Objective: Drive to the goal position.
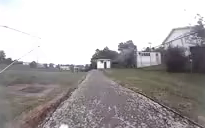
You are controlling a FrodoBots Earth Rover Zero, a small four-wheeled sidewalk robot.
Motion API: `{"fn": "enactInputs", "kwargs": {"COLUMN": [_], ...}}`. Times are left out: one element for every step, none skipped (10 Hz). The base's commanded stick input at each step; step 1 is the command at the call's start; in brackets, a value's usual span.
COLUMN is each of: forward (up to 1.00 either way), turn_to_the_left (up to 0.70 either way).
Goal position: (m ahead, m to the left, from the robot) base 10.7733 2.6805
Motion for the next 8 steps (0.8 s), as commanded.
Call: {"fn": "enactInputs", "kwargs": {"forward": [1.0, 1.0, 1.0, 1.0, 1.0, 1.0, 1.0, 1.0], "turn_to_the_left": [0.0, 0.0, -0.21, -0.19, 0.0, 0.0, 0.0, 0.0]}}
